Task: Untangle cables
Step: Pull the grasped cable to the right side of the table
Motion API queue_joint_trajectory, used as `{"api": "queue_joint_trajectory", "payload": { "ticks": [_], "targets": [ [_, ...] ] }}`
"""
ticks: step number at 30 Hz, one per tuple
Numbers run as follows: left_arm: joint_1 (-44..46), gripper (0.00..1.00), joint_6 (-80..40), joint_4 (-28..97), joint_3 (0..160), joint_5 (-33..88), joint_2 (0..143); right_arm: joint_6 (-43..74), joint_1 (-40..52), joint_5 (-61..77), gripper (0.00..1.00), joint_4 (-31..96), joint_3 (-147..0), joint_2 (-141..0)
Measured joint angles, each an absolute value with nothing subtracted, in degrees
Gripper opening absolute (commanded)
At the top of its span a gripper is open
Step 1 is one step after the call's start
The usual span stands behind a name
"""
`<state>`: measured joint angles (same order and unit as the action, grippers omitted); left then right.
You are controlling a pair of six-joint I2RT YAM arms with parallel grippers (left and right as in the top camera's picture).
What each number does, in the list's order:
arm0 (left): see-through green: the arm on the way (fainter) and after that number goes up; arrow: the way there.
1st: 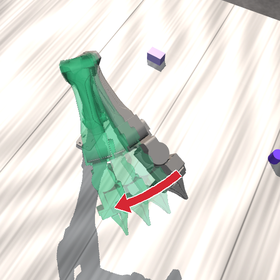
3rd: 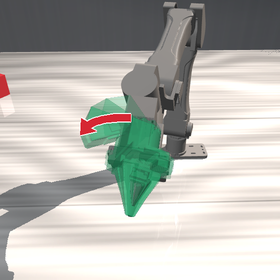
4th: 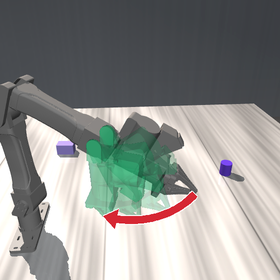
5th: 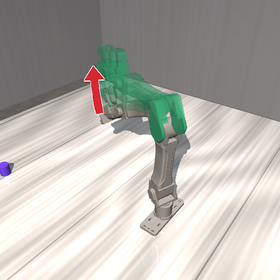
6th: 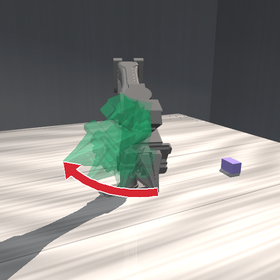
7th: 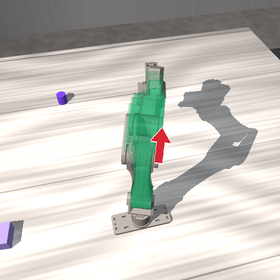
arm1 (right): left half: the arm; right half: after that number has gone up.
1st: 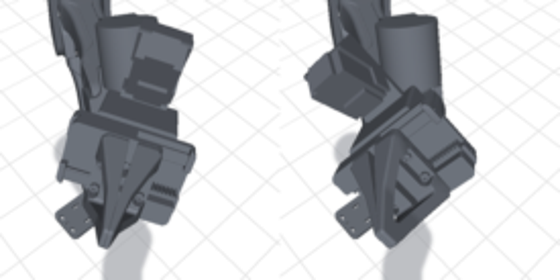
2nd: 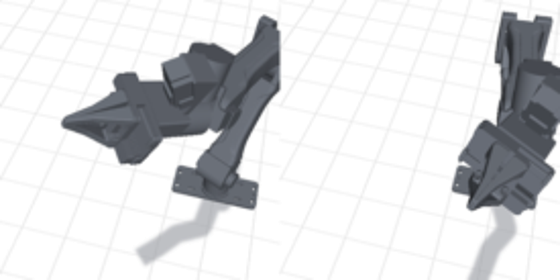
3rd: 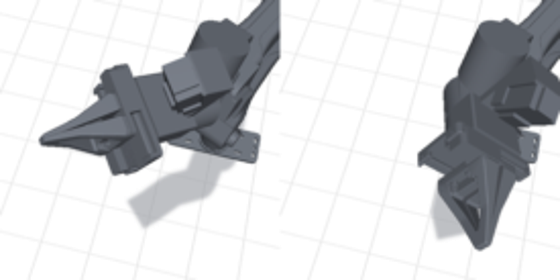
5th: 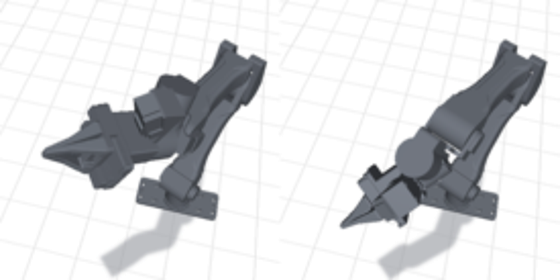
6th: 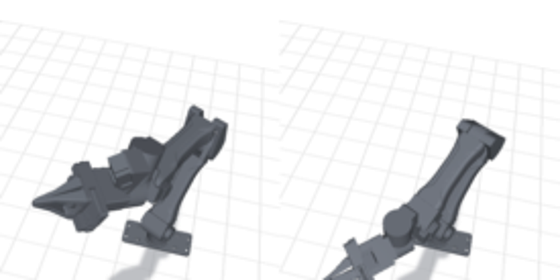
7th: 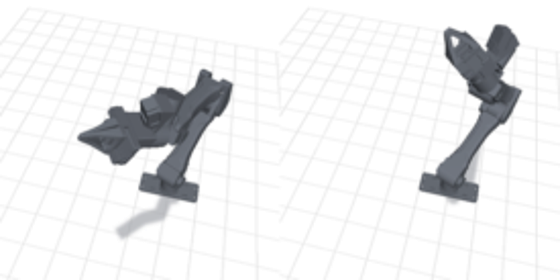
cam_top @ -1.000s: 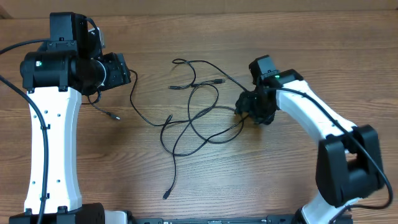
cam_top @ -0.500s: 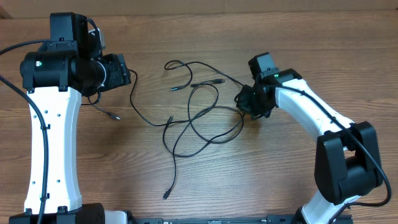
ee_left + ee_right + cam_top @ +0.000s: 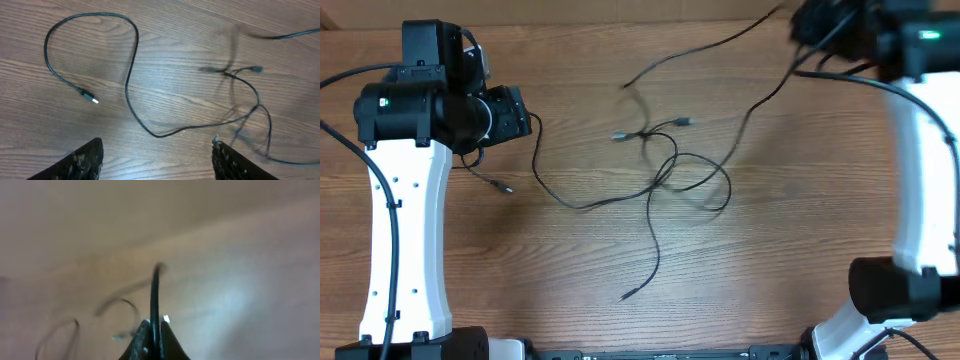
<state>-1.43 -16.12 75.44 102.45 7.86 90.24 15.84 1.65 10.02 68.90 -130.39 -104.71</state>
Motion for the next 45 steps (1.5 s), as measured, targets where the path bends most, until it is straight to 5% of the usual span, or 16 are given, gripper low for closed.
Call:
{"api": "queue_joint_trajectory", "payload": {
  "ticks": [7, 25, 45],
  "targets": [
    [-0.8, 0.69, -16.1, 75.2, 102.5, 7.8, 90.3, 14.3, -4.4, 9.8, 0.04, 68.8, -141.0, -103.3],
    [1.1, 0.68, -16.1, 74.5, 102.4, 7.8, 91.2, 13.6, -14.0, -4.4, 0.04, 81.9, -141.5, -103.4],
    [1.1, 0.68, -16.1, 73.7, 102.4, 7.8, 91.2, 17.8, -18.8, -10.1, 0.04, 77.6, -141.5, -97.4]
  ]
}}
